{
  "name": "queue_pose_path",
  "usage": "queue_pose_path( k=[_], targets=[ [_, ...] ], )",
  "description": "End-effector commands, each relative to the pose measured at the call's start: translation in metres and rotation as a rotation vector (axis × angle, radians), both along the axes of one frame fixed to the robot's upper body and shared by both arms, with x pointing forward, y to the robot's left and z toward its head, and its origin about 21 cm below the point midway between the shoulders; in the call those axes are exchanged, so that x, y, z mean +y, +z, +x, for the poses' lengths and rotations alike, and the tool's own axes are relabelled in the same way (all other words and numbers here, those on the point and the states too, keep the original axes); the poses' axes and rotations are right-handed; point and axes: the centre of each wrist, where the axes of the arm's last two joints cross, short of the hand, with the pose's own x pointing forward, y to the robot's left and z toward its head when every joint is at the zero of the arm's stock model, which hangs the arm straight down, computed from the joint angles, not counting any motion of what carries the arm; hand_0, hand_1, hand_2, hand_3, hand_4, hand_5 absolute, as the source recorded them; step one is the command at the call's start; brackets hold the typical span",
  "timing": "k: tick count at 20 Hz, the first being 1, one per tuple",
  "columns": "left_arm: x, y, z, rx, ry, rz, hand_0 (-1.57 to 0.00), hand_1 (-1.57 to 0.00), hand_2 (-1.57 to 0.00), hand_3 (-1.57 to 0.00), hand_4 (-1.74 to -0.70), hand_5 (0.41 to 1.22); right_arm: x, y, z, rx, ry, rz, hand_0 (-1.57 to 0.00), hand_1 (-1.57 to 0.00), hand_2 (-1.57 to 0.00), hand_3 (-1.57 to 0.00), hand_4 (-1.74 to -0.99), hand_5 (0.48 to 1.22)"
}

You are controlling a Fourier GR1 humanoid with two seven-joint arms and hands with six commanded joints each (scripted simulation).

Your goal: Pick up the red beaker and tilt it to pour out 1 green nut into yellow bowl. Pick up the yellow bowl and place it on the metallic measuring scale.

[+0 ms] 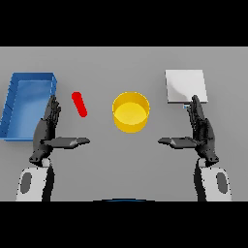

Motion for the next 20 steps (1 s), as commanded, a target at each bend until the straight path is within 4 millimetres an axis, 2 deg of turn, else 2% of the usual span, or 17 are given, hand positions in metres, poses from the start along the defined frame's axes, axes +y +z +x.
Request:
queue_pose_path(
  k=[1,6,8,10,12,16,20],
  targets=[
    [0.001,0.000,-0.001,-0.001,0.002,0.000,0.00,0.00,0.00,0.00,-1.15,0.599,0.001,0.000,0.001,0.000,-0.001,0.001,0.00,0.00,0.00,0.00,-1.167,0.599],
    [0.011,-0.001,-0.010,-0.007,-0.003,0.003,0.00,0.00,0.00,0.00,-1.15,0.599,0.011,0.003,0.006,0.005,0.000,0.004,0.00,0.00,0.00,0.00,-1.167,0.599],
    [0.017,0.007,-0.027,-0.039,-0.047,0.101,0.00,0.00,0.00,0.00,-1.16,0.599,0.008,0.003,-0.010,-0.112,0.004,-0.247,0.00,0.00,0.00,0.00,-1.163,0.595],
    [0.017,0.012,-0.034,-0.022,-0.057,0.136,0.00,0.00,0.00,0.00,-1.16,0.599,0.010,0.005,-0.015,-0.119,0.001,-0.333,0.00,0.00,0.00,0.00,-1.160,0.591],
    [0.019,0.017,-0.038,-0.011,-0.072,0.156,0.00,0.00,0.00,0.00,-1.16,0.600,0.014,0.004,-0.019,-0.109,0.003,-0.346,0.00,0.00,0.00,0.00,-1.162,0.591],
    [0.013,0.015,-0.036,0.002,-0.091,0.194,0.00,0.00,0.00,0.00,-1.16,0.602,0.016,0.004,-0.022,-0.116,0.008,-0.311,0.00,0.00,0.00,0.00,-1.199,0.603],
    [0.000,0.001,-0.010,0.017,-0.118,0.207,0.00,0.00,0.00,0.00,-1.21,0.615,0.017,0.008,-0.019,-0.123,0.023,-0.306,0.00,0.00,0.00,0.00,-1.236,0.623]
  ],
)
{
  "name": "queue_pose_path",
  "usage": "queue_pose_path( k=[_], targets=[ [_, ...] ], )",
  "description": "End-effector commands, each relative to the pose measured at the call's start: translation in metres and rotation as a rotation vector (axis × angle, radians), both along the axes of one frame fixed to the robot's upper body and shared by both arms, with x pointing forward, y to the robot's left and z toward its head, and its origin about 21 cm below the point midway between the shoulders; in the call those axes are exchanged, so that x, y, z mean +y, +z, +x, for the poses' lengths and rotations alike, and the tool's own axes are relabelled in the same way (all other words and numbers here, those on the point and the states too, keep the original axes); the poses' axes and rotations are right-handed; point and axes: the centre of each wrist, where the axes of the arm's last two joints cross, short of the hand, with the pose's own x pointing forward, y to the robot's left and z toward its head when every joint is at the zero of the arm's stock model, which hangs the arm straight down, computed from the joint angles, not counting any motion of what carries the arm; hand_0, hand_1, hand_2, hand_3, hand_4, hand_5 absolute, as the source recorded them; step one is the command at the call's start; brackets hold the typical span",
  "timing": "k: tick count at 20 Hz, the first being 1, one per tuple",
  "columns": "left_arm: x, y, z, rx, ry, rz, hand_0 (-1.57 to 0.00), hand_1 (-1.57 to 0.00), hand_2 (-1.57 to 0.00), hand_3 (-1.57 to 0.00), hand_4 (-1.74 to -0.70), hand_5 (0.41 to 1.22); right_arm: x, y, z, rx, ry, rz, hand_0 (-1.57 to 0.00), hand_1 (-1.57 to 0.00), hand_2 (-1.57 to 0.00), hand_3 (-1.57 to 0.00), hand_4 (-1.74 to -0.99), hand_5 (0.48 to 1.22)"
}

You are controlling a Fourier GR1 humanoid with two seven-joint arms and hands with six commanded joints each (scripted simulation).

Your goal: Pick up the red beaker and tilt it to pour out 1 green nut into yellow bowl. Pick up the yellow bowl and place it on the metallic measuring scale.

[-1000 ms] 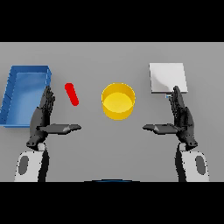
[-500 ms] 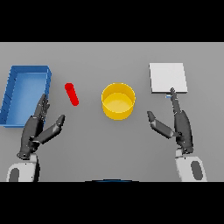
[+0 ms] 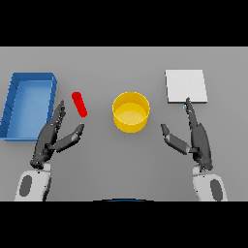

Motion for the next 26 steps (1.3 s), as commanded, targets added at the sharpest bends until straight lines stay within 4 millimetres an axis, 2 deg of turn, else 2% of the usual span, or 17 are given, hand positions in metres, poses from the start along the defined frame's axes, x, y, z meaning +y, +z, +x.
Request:
queue_pose_path(
  k=[1,6,12,21,22,26],
  targets=[
    [0.002,-0.004,0.008,0.002,0.008,0.021,0.00,0.00,0.00,0.00,-1.22,0.622,-0.002,0.001,-0.002,-0.007,0.004,0.006,0.00,0.00,0.00,0.00,-1.246,0.627],
    [-0.004,-0.013,0.036,0.002,0.010,0.041,0.00,0.00,0.00,0.00,-1.25,0.650,-0.006,0.000,-0.003,-0.004,0.016,0.030,0.00,0.00,0.00,0.00,-1.280,0.634],
    [-0.008,-0.019,0.067,0.008,0.001,0.049,0.00,0.00,0.00,0.00,-1.28,0.682,-0.008,0.003,-0.001,-0.005,0.004,0.016,0.00,0.00,0.00,0.00,-1.266,0.635],
    [-0.019,-0.021,0.096,0.039,-0.013,0.072,0.00,0.00,0.00,0.00,-1.29,0.683,-0.005,0.000,-0.003,-0.002,0.008,0.024,0.00,0.00,0.00,0.00,-1.268,0.641],
    [-0.021,-0.019,0.099,0.031,-0.019,0.065,0.00,0.00,0.00,0.00,-1.29,0.683,-0.005,0.007,0.001,-0.010,0.001,0.028,0.00,0.00,0.00,0.00,-1.265,0.638],
    [-0.025,-0.021,0.105,0.011,-0.030,0.030,0.00,0.00,0.00,0.00,-1.33,0.695,-0.012,0.004,-0.003,-0.009,-0.001,0.013,0.00,0.00,0.00,0.00,-1.264,0.640]
  ],
)
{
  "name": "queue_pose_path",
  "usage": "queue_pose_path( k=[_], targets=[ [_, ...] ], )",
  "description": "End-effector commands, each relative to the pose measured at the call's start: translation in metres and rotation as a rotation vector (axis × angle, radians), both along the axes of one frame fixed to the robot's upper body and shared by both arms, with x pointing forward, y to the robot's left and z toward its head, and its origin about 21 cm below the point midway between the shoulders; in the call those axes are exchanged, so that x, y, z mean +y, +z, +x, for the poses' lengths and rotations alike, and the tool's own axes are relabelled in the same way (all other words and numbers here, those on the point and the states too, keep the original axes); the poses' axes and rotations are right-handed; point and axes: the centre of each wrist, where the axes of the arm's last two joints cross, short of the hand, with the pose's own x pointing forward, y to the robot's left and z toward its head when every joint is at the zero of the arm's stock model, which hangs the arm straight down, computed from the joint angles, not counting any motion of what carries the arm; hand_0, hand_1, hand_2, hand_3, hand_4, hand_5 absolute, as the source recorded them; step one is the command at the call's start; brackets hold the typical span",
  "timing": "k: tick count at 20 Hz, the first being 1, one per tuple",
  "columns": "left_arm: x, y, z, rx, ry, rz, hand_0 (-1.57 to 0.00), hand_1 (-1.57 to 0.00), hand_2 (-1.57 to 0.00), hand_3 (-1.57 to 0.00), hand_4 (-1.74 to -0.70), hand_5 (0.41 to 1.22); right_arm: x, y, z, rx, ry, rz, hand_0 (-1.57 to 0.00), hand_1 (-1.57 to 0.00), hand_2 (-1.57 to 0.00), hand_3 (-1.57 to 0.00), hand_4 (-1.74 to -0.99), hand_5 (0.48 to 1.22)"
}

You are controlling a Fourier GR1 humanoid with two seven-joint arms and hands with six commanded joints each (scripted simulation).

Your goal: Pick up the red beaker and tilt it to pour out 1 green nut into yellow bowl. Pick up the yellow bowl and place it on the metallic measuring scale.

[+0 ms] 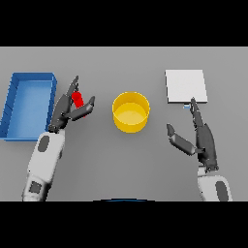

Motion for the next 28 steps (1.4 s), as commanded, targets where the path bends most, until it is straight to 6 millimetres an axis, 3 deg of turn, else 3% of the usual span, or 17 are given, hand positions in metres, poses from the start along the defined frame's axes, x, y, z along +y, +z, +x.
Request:
queue_pose_path(
  k=[1,3,5,7,10,12,14,17,22,28],
  targets=[
    [-0.001,-0.002,-0.001,-0.007,0.002,-0.004,0.00,0.00,0.00,0.00,-1.34,0.698,0.003,-0.002,0.000,0.006,0.001,0.003,0.00,0.00,0.00,0.00,-1.263,0.640],
    [-0.005,-0.004,0.005,-0.012,0.022,-0.038,0.00,-0.03,-0.07,-0.03,-1.38,0.724,0.002,-0.002,0.001,0.005,0.000,-0.002,0.00,0.00,0.00,0.00,-1.259,0.642],
    [-0.006,-0.003,0.006,-0.009,0.049,-0.080,-0.29,-0.33,-0.36,-0.29,-1.45,0.783,0.004,-0.003,0.000,0.002,-0.008,0.003,0.00,0.00,0.00,0.00,-1.258,0.644],
    [-0.009,-0.004,0.011,0.018,0.076,-0.056,-0.66,-0.70,-0.73,-0.72,-1.50,0.941,0.002,-0.004,0.000,0.005,-0.011,-0.006,0.00,0.00,0.00,0.00,-1.255,0.644],
    [-0.016,-0.005,0.014,-0.016,0.032,-0.016,-1.11,-1.12,-1.14,-0.97,-1.60,1.078,0.002,-0.003,-0.003,-0.008,-0.004,-0.002,0.00,0.00,0.00,0.00,-1.252,0.644],
    [-0.017,-0.004,0.013,-0.014,0.014,0.009,-1.27,-1.29,-1.30,-1.19,-1.54,1.129,0.002,-0.002,-0.001,0.006,-0.003,0.007,0.00,0.00,0.00,0.00,-1.254,0.644],
    [-0.022,-0.005,0.010,-0.013,0.014,-0.007,-1.38,-1.39,-1.40,-1.33,-1.51,1.162,0.002,0.000,0.000,0.007,-0.013,0.003,0.00,0.00,0.00,0.00,-1.257,0.645],
    [-0.021,-0.001,0.010,-0.041,0.058,-0.043,-1.47,-1.48,-1.48,-1.45,-1.62,1.140,0.002,-0.004,-0.002,0.011,-0.010,0.018,0.00,0.00,0.00,0.00,-1.260,0.643],
    [-0.021,0.021,0.010,-0.118,0.080,-0.079,-1.54,-1.54,-1.54,-1.53,-1.70,1.114,0.000,-0.003,-0.001,0.003,-0.013,-0.009,0.00,0.00,0.00,0.00,-1.259,0.649],
    [-0.029,0.067,0.020,-0.157,-0.060,0.203,-1.56,-1.56,-1.56,-1.56,-1.73,1.124,-0.001,-0.001,-0.005,-0.009,-0.005,-0.025,0.00,0.00,0.00,0.00,-1.253,0.666]
  ],
)
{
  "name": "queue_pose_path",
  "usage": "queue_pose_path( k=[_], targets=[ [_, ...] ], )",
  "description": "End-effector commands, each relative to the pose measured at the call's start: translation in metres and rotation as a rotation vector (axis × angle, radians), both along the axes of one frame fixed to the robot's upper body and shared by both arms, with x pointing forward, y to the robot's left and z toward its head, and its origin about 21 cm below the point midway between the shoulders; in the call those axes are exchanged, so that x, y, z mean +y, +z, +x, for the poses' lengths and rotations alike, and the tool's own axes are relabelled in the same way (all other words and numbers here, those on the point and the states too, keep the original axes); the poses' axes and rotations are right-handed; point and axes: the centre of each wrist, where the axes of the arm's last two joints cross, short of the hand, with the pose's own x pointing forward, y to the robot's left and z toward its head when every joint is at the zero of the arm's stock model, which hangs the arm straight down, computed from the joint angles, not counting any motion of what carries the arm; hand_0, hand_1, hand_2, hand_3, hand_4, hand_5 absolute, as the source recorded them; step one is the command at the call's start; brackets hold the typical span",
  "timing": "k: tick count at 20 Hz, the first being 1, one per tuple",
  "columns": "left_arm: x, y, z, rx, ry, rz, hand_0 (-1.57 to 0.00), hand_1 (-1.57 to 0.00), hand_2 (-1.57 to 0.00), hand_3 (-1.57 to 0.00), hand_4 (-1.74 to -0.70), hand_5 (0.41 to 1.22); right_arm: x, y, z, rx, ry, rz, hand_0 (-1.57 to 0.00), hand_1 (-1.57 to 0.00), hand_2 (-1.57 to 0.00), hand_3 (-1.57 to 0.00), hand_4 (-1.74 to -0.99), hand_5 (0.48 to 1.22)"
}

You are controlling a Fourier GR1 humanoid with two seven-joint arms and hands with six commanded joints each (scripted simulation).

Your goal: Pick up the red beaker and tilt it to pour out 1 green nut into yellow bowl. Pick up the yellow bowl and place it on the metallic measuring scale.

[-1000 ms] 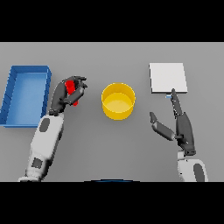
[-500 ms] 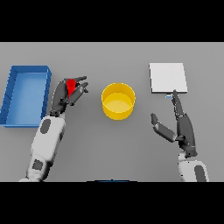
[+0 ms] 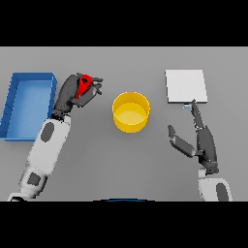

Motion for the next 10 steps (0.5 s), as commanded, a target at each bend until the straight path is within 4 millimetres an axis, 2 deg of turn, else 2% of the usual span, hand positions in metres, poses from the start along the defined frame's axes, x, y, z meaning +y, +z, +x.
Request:
queue_pose_path(
  k=[1,7,10],
  targets=[
    [-0.001,0.003,0.000,0.009,-0.013,0.053,-1.56,-1.56,-1.56,-1.56,-1.73,1.125,0.001,0.000,-0.001,0.001,-0.005,-0.005,0.00,0.00,0.00,0.00,-1.256,0.671],
    [-0.017,0.016,0.015,0.036,-0.034,0.240,-1.57,-1.57,-1.57,-1.56,-1.73,1.114,0.006,0.002,0.004,0.026,-0.001,0.000,0.00,0.00,0.00,0.00,-1.254,0.680],
    [-0.025,0.025,0.021,0.009,-0.038,0.459,-1.57,-1.57,-1.57,-1.57,-1.74,1.131,0.009,0.000,0.005,0.027,0.004,0.008,0.00,0.00,0.00,0.00,-1.252,0.685]
  ],
)
